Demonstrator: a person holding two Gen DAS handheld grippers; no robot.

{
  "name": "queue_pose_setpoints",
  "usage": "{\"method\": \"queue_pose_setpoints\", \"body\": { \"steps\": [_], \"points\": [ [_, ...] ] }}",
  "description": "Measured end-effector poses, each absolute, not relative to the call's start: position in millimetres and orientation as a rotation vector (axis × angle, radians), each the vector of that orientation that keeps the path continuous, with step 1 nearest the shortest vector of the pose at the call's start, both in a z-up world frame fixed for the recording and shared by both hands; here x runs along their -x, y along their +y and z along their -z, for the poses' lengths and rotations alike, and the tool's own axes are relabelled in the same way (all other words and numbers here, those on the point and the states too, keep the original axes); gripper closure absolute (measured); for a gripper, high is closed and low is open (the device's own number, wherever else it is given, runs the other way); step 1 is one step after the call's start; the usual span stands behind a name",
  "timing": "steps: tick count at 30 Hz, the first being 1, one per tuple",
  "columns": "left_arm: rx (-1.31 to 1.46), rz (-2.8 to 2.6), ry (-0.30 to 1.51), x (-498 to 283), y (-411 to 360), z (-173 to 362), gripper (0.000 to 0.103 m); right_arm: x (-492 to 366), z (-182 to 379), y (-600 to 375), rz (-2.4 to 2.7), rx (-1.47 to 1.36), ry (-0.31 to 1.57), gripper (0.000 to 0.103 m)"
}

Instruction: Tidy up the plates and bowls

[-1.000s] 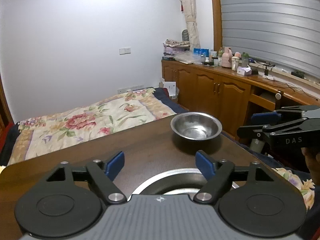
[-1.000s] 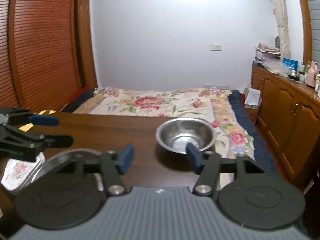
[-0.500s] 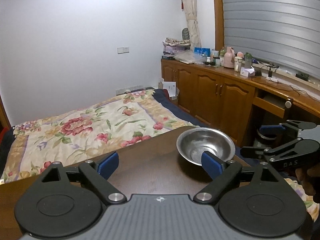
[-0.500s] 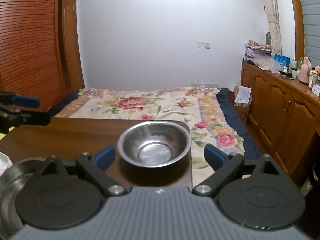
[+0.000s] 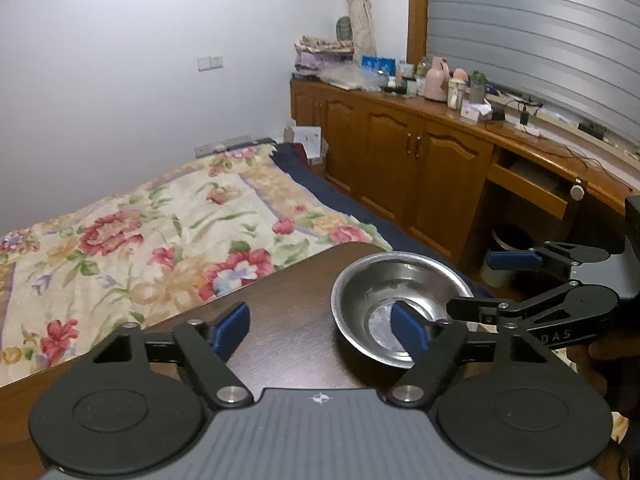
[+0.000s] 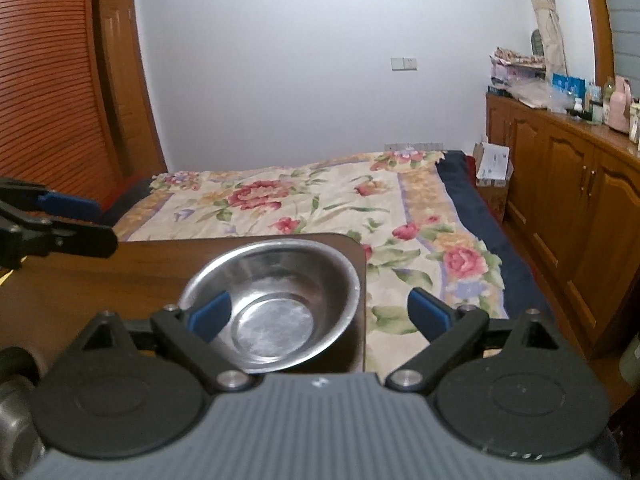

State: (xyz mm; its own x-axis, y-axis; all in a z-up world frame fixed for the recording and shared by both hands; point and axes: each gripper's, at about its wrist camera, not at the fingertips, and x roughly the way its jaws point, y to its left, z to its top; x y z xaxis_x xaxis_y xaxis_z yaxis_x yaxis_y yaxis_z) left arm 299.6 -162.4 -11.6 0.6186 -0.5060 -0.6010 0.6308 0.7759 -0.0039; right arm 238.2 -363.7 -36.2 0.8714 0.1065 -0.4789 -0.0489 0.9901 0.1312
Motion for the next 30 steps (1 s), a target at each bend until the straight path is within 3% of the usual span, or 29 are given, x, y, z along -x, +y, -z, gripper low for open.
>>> {"method": "queue_pose_setpoints", "body": {
  "steps": [4,13,30],
  "points": [
    [-0.228,0.675,0.653,-311,-172,20,0.037,-241,40,-366,-0.082,-0.129,0.517,0.011],
    [-0.24,0.701,0.716,-328,-189,33,0.045,-250,45,-371,-0.099,-0.172,0.547,0.025],
    [-0.181,0.726,0.832,-343,-196,49,0.049,-253,52,-371,-0.141,-0.258,0.572,0.039]
  ]
}}
